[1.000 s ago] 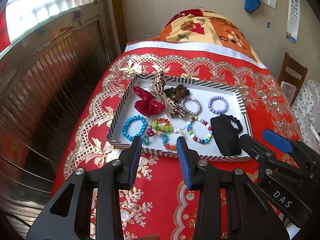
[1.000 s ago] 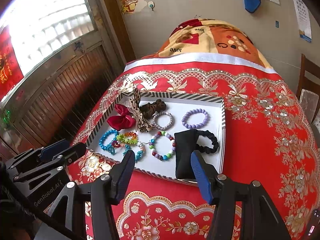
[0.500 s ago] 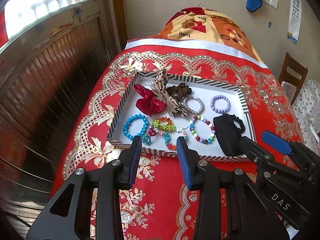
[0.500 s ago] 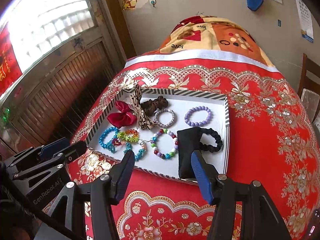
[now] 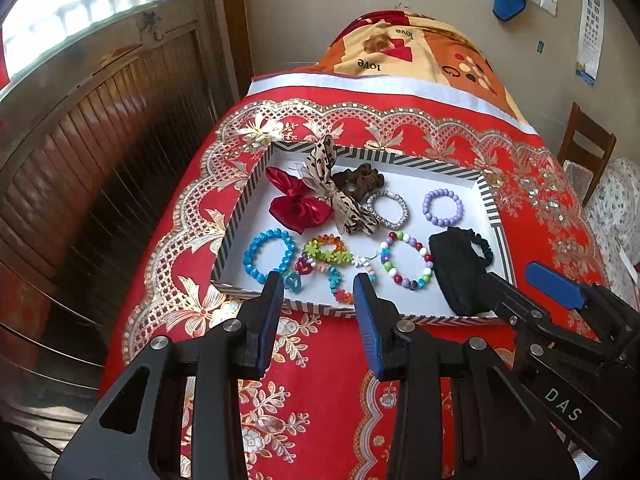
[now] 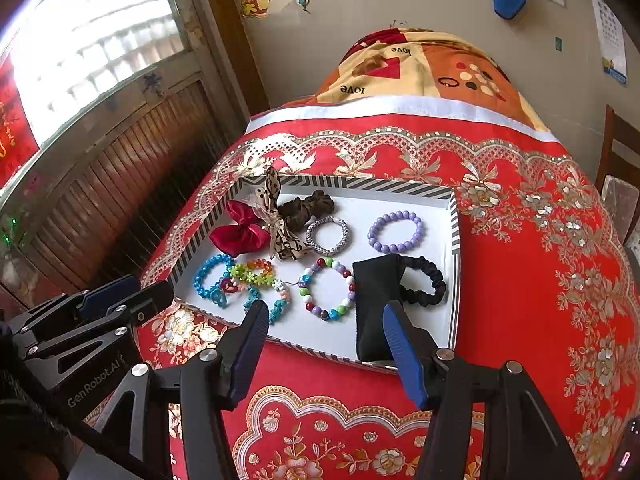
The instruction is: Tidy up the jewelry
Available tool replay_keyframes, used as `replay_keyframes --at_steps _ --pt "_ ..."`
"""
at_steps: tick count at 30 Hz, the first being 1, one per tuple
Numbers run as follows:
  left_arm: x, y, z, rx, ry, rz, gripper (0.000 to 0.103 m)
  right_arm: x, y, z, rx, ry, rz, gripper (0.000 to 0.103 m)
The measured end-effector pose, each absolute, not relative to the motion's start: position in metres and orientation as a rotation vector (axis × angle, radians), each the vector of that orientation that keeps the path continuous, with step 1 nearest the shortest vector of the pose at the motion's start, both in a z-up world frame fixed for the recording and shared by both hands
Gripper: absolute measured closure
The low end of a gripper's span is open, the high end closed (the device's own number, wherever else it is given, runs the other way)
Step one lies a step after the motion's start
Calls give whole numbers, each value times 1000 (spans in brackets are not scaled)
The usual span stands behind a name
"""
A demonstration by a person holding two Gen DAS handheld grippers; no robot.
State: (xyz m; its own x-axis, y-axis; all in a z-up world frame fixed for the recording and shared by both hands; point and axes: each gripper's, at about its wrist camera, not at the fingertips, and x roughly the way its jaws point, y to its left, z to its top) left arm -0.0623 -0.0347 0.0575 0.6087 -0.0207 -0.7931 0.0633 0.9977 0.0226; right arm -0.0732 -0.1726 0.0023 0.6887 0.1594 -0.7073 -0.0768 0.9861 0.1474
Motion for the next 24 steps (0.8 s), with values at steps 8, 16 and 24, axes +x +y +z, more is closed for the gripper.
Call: replay_keyframes --at_steps 8,16,24 --pt "-58 -37 53 53 924 -52 68 -69 -173 -1 114 809 129 45" --pt "-56 -36 52 52 926 -54 68 -68 -169 -3 109 815 136 45" --pt "-56 -36 50 50 931 -51 68 -66 -169 -4 111 819 139 45"
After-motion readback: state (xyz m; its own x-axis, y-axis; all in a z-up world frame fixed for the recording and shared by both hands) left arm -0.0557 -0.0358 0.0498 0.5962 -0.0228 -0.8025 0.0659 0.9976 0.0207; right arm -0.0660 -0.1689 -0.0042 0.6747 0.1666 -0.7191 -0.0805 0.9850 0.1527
